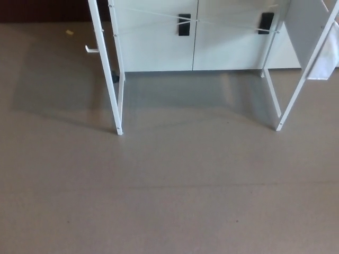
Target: The robot walks towards a desk on which a file tray is kept in the middle and a toilet paper roll is kept on its right. The robot uses its right hand to hook on finger in the gap of the roll and grabs it, lifts it and places it on the tray.
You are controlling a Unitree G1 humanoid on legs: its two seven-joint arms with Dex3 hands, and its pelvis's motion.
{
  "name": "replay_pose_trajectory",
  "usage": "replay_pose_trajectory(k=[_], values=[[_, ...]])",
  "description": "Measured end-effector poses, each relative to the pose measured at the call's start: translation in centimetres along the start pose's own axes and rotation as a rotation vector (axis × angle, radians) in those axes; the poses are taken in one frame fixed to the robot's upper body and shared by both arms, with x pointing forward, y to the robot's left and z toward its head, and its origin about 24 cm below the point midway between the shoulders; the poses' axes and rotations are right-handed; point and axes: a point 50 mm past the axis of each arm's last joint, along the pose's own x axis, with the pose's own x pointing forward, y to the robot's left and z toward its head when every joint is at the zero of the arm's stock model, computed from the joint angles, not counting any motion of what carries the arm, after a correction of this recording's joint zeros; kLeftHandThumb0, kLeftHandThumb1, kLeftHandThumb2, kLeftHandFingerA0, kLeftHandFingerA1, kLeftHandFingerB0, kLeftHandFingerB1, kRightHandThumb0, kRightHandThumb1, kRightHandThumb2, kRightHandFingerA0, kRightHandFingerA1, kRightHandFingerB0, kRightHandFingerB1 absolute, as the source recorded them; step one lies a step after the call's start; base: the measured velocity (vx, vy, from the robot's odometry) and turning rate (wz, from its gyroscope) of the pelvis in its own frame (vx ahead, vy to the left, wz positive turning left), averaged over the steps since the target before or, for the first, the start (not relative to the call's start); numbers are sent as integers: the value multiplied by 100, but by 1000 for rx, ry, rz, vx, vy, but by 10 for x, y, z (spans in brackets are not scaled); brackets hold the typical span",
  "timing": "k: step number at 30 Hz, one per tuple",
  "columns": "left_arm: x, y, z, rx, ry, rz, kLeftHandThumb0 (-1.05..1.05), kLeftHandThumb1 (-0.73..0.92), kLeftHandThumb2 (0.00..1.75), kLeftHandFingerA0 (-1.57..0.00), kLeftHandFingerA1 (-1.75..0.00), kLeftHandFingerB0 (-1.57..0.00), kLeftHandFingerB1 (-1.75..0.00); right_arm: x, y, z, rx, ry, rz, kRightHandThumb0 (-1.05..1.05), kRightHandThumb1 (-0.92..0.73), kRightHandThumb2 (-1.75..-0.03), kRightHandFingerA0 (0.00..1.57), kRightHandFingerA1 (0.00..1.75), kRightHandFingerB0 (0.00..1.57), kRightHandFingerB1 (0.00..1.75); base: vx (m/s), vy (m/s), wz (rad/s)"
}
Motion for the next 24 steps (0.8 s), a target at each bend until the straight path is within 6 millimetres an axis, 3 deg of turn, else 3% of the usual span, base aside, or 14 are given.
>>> replay_pose_trajectory(k=[3,4,9,13,14,15,16,17,19,20,21,22,23,24], values=[[0,1,-1,-1,3,3,-71,80,64,-33,-69,-34,-61,1,2,3,2,-9,-10,-65,-41,-75,4,49,19,42,4,-46,0],[0,1,-1,2,3,3,-71,80,64,-29,-67,-32,-60,2,4,5,23,-25,-19,-68,-43,-78,2,33,17,42,2,-170,10],[0,2,1,8,3,6,-72,80,64,-28,-68,-32,-61,4,13,4,19,-3,-6,-68,-48,-81,2,31,12,37,79,-379,26],[0,-1,1,7,2,-5,-71,80,64,-31,-71,-35,-64,1,-1,8,-30,3,-34,-69,-47,-81,2,32,13,41,197,-286,9],[0,-1,1,5,-1,-5,-71,80,64,-31,-71,-35,-63,1,-1,7,-27,5,-33,-67,-59,-58,5,36,21,29,174,-96,4],[0,-1,2,5,-5,-5,-73,81,64,-28,-70,-34,-62,1,0,6,-26,8,-31,-68,-42,-75,5,46,23,43,207,-62,-6],[0,0,3,8,-8,-4,-72,81,64,-29,-70,-34,-62,1,1,4,-8,4,-38,-68,-54,-57,11,38,27,30,205,-25,-1],[0,0,3,10,-8,-4,-71,81,64,-28,-69,-33,-62,1,2,3,9,-1,-46,-74,-48,-86,2,31,11,39,207,-25,-13],[0,0,4,12,-9,-4,-72,82,64,-31,-71,-35,-63,1,6,-1,13,8,-38,-77,-50,-85,6,37,12,41,230,31,-14],[0,0,3,16,-8,-4,-71,81,64,-27,-67,-32,-60,1,7,-3,4,16,-32,-37,-31,-92,3,53,0,48,259,81,-21],[0,0,3,15,-8,-6,-71,82,65,-25,-67,-31,-60,1,7,-4,3,18,-30,-37,-31,-93,3,53,0,48,364,129,-6],[0,0,3,16,-8,-7,-71,80,64,-30,-69,-33,-61,1,8,-6,1,19,-30,-66,-57,-57,4,36,23,30,343,155,-20],[0,0,3,15,-7,-5,-70,80,64,-31,-67,-34,-60,1,8,-6,6,17,-31,-74,-48,-82,4,36,15,42,364,165,-26],[1,-2,4,10,-11,-11,-70,80,64,-29,-66,-32,-59,1,9,-5,9,14,-31,-69,-45,-82,2,36,10,40,438,189,-1]])
